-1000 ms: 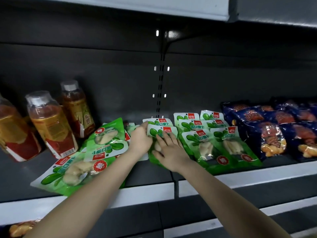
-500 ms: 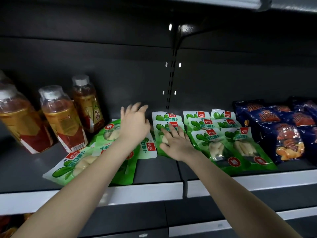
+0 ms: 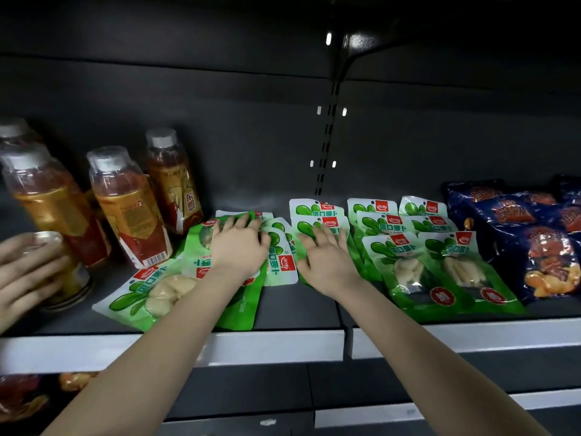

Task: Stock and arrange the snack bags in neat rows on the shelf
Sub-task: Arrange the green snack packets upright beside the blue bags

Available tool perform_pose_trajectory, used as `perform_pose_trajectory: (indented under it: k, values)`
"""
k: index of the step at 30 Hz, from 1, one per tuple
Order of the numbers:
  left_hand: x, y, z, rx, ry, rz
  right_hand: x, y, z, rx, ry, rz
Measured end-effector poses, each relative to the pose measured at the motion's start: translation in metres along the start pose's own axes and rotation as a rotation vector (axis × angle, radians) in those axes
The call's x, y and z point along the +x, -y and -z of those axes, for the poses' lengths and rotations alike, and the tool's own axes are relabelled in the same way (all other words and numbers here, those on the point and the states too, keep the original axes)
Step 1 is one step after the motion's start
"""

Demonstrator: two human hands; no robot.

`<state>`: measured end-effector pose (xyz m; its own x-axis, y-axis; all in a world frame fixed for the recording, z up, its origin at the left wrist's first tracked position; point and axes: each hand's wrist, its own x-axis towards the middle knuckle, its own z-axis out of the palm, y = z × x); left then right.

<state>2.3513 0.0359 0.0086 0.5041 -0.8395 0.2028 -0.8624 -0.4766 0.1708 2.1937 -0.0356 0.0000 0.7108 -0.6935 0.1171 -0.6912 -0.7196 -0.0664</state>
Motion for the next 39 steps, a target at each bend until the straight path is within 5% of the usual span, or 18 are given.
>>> perform_pose_trajectory:
  k: [8, 15, 23, 32, 39]
  values:
    - [-0.001, 0.000, 0.001, -0.049, -0.024, -0.014, 0.005, 0.020, 0.012, 0.354, 0.053, -0.034]
    - [0.007, 0.007, 0.016, -0.375, -0.157, 0.031, 0.007, 0.030, 0.029, 0.736, -0.100, -0.100]
    - [0.009, 0.000, 0.051, -0.477, -0.251, -0.139, 0.010, 0.009, 0.069, 0.678, -0.540, -0.050]
    - [0.004, -0.028, 0.059, -1.055, 0.126, -0.264, -0.004, -0.021, 0.106, 0.898, -0.296, 0.076]
    - [-0.006, -0.051, 0.030, -1.001, 0.404, 0.025, -0.007, -0.039, 0.077, 0.407, -0.365, -0.113]
